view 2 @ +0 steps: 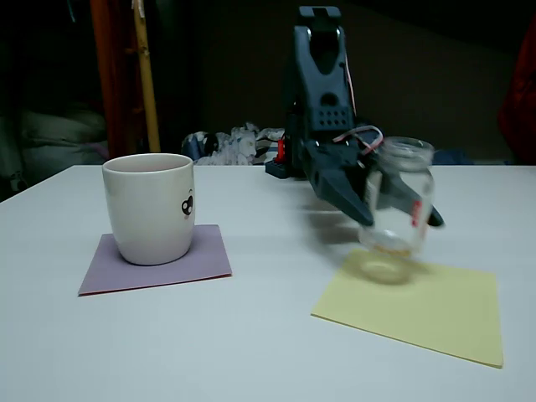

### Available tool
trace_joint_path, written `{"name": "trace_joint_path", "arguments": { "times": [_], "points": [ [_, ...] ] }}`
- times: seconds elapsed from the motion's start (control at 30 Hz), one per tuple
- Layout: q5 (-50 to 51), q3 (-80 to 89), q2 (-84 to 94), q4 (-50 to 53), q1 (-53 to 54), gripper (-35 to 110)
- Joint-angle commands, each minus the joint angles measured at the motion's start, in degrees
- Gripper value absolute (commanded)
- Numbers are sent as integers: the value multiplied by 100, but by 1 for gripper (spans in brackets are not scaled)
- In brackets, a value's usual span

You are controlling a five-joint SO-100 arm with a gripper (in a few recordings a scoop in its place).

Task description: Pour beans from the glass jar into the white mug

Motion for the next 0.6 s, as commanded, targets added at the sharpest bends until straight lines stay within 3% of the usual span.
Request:
{"name": "trace_joint_path", "arguments": {
  "times": [0.0,0.2,0.43,0.57],
  "points": [
    [-97,-571,-299,-167,-114,28],
    [-97,-1099,-835,-167,-185,31],
    [-114,-1178,-949,-167,-141,49],
    [0,-1020,-729,-176,-70,51]
  ]
}}
